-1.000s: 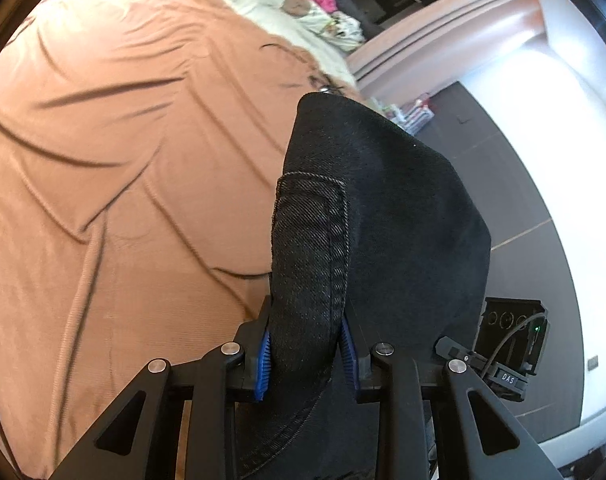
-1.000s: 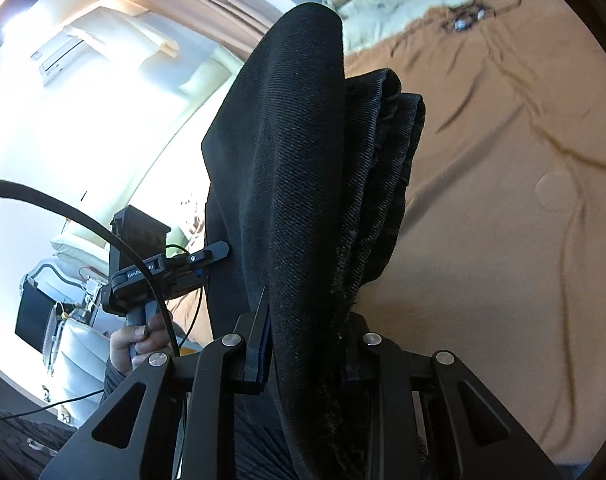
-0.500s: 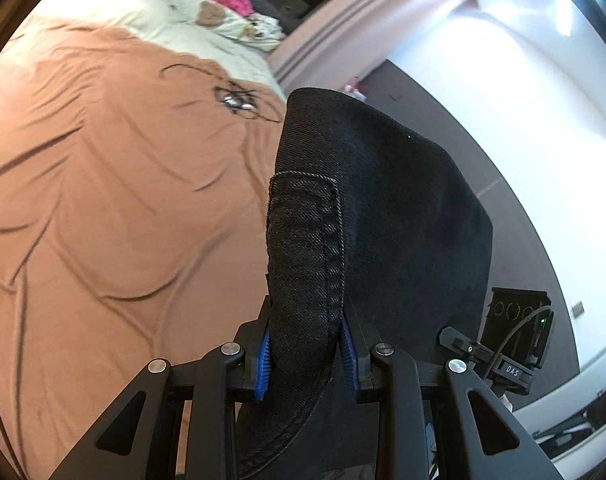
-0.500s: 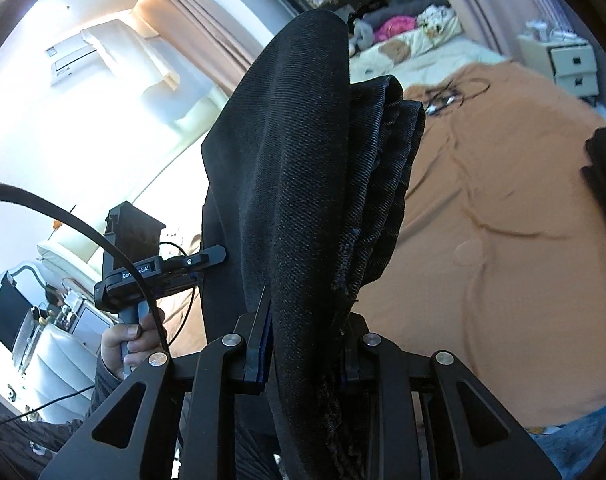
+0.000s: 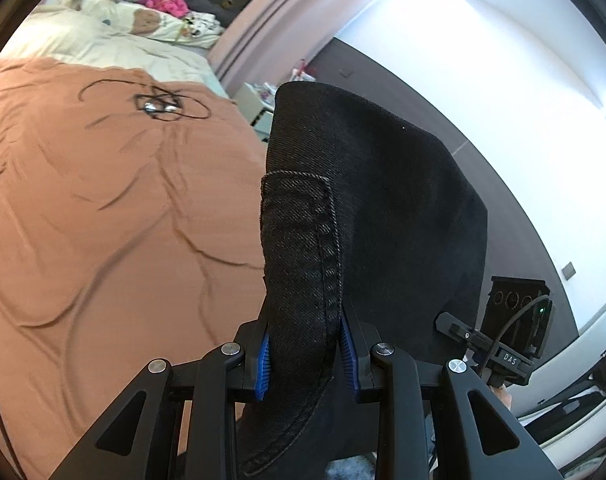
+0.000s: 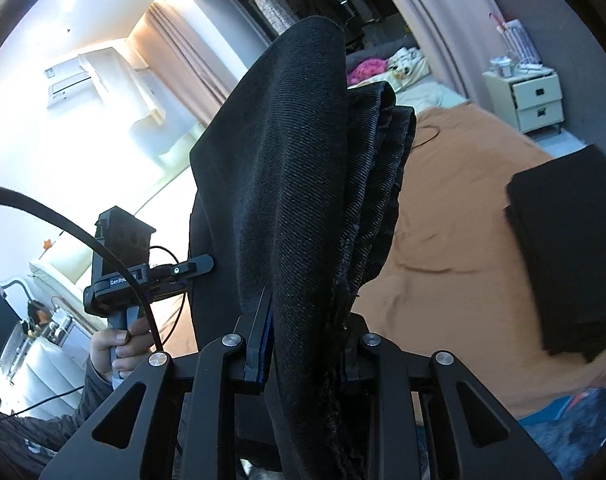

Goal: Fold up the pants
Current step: 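Lift the folded pants with both tools and carry them toward the bed corner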

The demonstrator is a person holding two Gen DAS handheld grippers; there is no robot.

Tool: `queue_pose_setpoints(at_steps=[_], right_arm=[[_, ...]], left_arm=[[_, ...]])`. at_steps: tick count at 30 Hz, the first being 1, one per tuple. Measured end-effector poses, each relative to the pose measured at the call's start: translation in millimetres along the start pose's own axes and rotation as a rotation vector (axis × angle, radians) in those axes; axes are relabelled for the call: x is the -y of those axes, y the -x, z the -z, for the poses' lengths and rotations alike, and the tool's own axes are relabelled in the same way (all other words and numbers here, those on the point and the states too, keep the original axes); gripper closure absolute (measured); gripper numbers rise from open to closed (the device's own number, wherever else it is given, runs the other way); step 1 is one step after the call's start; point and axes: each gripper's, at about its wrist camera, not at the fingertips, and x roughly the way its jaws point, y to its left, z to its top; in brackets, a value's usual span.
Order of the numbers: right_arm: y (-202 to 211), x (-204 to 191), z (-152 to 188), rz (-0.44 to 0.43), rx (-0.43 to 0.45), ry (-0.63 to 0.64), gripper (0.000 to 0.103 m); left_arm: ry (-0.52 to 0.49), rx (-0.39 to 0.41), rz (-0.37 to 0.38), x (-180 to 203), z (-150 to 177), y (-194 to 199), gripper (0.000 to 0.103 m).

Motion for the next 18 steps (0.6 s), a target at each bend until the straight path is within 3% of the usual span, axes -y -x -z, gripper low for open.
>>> queue_pose_setpoints(at_steps=[8, 15, 18], right_arm=[[28, 10, -16, 0.068, 0.028, 0.011, 0.082], [56, 34, -35, 0.126, 0.045, 0.025, 0.082], [63, 27, -39, 0.148, 0.045, 0.033, 0.082]], left_arm=[[-0.013, -0.031, 0.053, 26, -10, -45, 0.073], [-0.028, -0.069, 0.112, 62, -28, -103, 0.073], [-0.029, -0.081, 0.144, 75, -36, -129, 0.073]])
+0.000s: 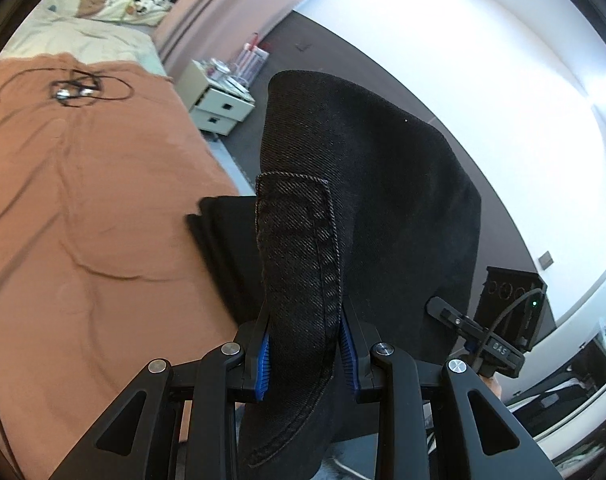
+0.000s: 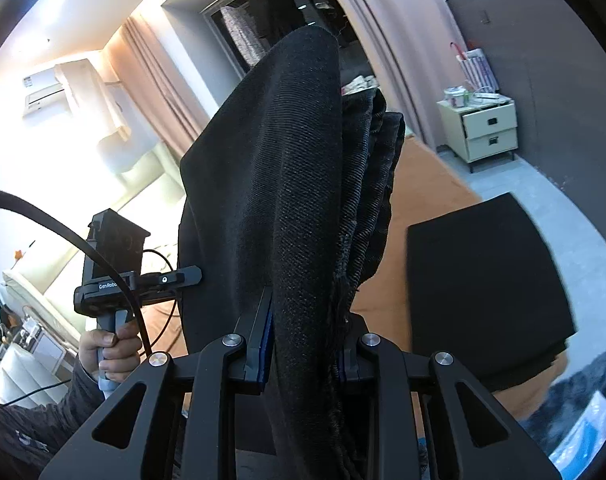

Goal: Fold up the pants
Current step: 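Lift the folded pants with both tools and carry them toward the bed corner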

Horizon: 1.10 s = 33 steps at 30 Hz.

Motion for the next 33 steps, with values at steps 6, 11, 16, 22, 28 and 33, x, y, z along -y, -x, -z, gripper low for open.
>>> queue_pose_setpoints(at_steps=[6, 11, 16, 22, 28, 33], right_arm=[[13, 2, -14, 0.053, -0.006, 0.013, 0.082], [21, 5, -23, 0.096, -0.019, -0.003, 0.082], [28, -1, -24, 0.136, -0.030, -0.016, 0.082], [27, -13, -26, 0.165, -0.048, -0.025, 0.082], [19, -19, -27, 0.190, -0.078, -0.037, 0.082], [7, -22, -23, 0.202, -0.108, -0.063, 0.082]], left_arm=[[0.002, -0.023, 0.046, 11, -17, -45, 0.073], [0.002, -0.062, 0.093, 12, -33, -85, 0.073], [0.008, -0.091, 0.145, 9, -44, -120, 0.073], [0.030, -0.118, 0.169, 4, -50, -151, 0.073], [0.053, -0.136, 0.198, -8, -57, -176, 0.073], [0.084, -0.147, 0.194, -27, -58, -198, 0.073]])
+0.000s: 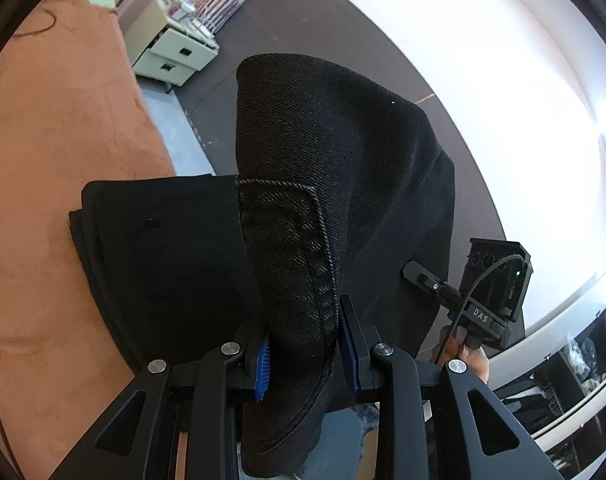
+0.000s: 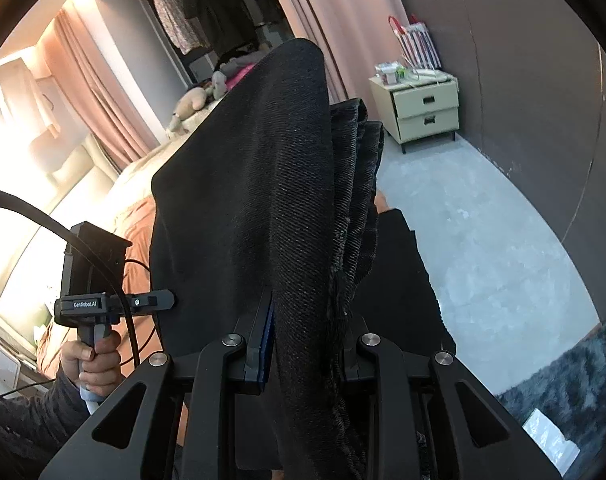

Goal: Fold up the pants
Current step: 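Lift the folded pants with both tools and carry them toward the bed corner, then lower the folded pants onto the bed corner and open both tools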

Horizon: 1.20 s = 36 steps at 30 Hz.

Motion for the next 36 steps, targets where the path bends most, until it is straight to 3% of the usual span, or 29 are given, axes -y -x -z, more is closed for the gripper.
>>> queue_pose_setpoints(at_steps=[9, 11, 13, 15, 17, 18, 22, 26, 29, 36], right_arm=[[-1, -21, 7, 0.044, -0.034, -0.035, 0.082], [-1, -25, 4, 0.106, -0.027, -0.048, 0.074], [-1, -29, 5, 0.260, -0.018, -0.032, 0.064], [6, -31, 6, 0.328, -0.014, -0.043, 0.056], [21, -38, 10, 0.298, 0.003, -0.062, 0.056], [29, -45, 12, 0.297, 0.010, -0.056, 0.056], [50, -70, 27, 0.260, -0.024, -0.060, 0.056], [60, -91, 41, 0.274, -0.083, -0.023, 0.057], [63, -96, 48, 0.288, -0.136, -0.009, 0.066], [65, -88, 22, 0.307, -0.155, -0.040, 0.069]], left_arm=[[0.049, -0.040, -0.008, -34, -3, -20, 0.073], [0.062, -0.034, 0.001, -38, -5, -23, 0.073], [0.071, -0.027, -0.003, -40, -6, -24, 0.072], [0.064, -0.052, -0.066, -40, -2, -28, 0.068], [0.093, -0.080, -0.120, -53, 1, -35, 0.063], [0.094, -0.076, -0.126, -56, 4, -32, 0.063], [0.123, -0.021, -0.141, -69, 10, -12, 0.046], [0.138, 0.002, -0.163, -73, 4, -2, 0.046], [0.123, -0.003, -0.185, -70, 3, -2, 0.046], [0.113, -0.021, -0.199, -77, -12, -23, 0.041]])
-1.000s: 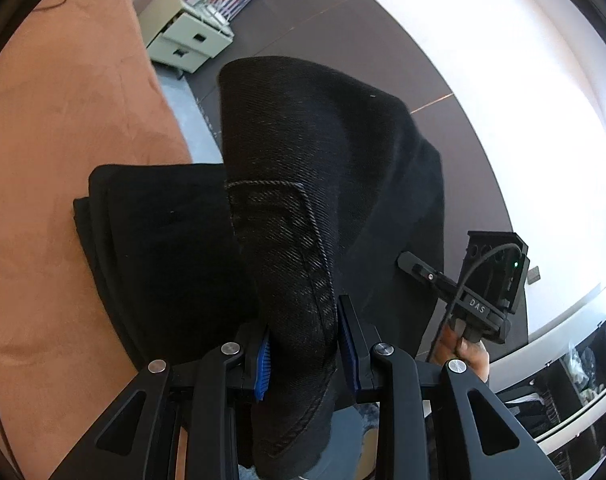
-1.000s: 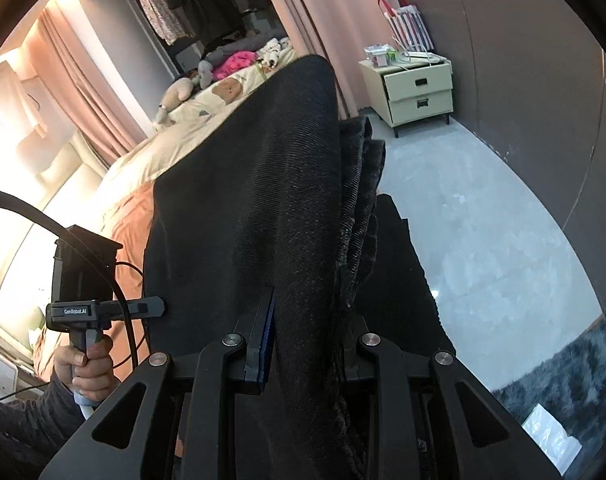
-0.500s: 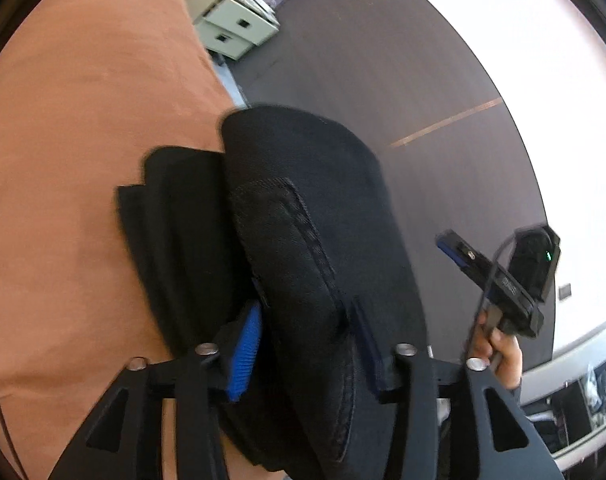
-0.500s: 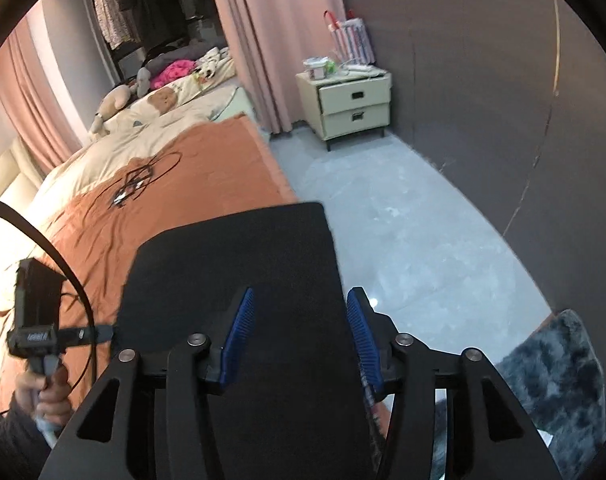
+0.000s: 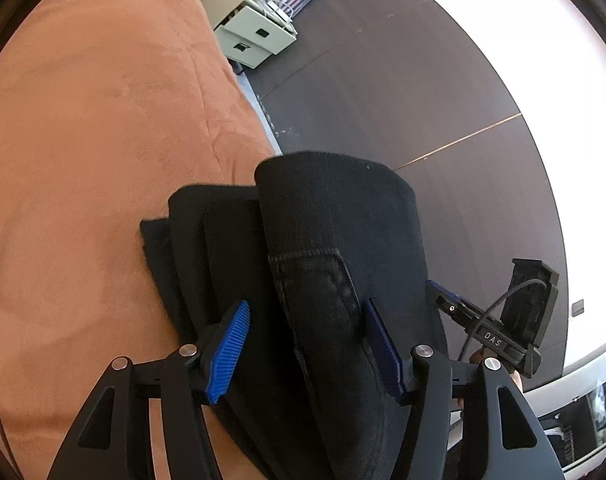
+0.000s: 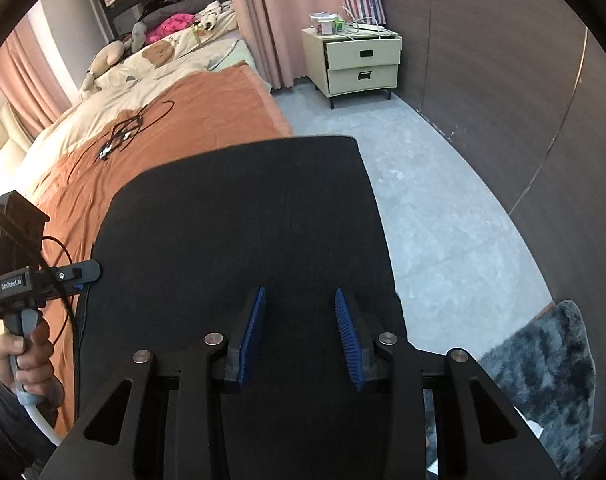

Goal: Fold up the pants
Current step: 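Lower the folded pants onto the bed corner and open both tools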

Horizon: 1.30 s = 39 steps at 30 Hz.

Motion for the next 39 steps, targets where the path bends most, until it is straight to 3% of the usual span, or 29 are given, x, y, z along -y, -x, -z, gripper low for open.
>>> queue_pose_setpoints(at_steps=[12, 13, 17, 20, 26, 29, 39], right_arm=[[-49, 0, -32, 0.027, -0.073, 0.018, 0.069], [-58, -2, -37, 0.028, -0.081, 0.021, 0.069], [-97, -10, -59, 0.027, -0.113, 0.054, 0.069], [-121, -13, -75, 0.036, -0.125, 0.060, 0.069], [-103, -15, -64, 0.042, -0.129, 0.070, 0.069], [-88, -9, -51, 0.026, -0.130, 0.050, 0.069], [-48, -6, -12, 0.067, -0.142, 0.033, 0.069]], left_arm=[[0.030, 0.031, -0.111, -4, -21, -8, 0.030], [0.029, 0.033, -0.115, -4, -17, -5, 0.031], [0.030, 0.041, -0.162, -4, -3, 4, 0.050], [0.085, 0.044, -0.159, -16, 0, 9, 0.055], [0.111, 0.026, -0.128, -13, 8, 22, 0.054], [0.120, 0.014, -0.109, -11, -3, 19, 0.054], [0.090, -0.012, -0.122, 15, 27, 43, 0.054]])
